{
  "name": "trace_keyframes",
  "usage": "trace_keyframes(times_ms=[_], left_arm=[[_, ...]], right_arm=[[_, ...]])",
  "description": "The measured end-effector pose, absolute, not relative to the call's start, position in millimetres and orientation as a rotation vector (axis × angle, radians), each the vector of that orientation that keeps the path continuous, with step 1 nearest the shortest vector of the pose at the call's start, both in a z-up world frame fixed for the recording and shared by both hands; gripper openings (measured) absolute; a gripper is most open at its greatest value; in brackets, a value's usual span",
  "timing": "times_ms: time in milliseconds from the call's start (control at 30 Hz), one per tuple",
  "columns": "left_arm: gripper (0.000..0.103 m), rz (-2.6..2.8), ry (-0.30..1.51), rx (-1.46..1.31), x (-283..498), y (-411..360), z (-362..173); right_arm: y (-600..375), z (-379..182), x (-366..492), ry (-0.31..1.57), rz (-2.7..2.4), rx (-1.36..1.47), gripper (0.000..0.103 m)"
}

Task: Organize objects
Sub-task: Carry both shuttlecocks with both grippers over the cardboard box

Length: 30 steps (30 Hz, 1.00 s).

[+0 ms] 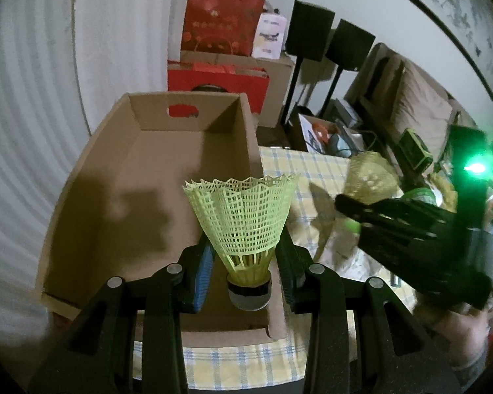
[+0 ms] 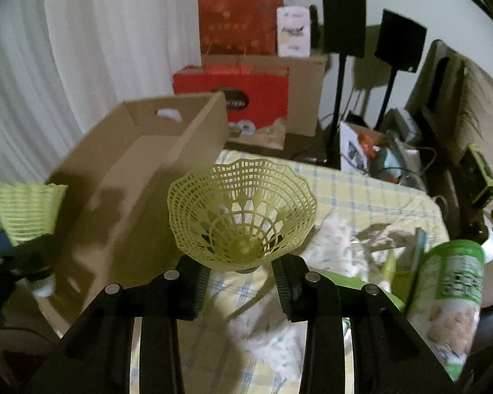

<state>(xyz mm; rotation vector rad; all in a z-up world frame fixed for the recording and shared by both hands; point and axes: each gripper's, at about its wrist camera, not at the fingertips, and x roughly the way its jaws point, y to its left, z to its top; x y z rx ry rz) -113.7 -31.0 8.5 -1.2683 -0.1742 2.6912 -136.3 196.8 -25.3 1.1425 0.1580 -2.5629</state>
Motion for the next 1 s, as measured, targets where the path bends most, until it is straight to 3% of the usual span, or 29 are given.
trace_keyframes(times_ms=[400,1000], left_arm=[[0.033,2.781,-0.137,-1.203,-100,-40,23],[0.033,2.847,-0.147,-1.229,-100,-90,21]], right_arm=[[187,6,-95,0.122,-2.617,1.049,0.035],[134,10,-81,0.107,-2.578,1.057,0.035]])
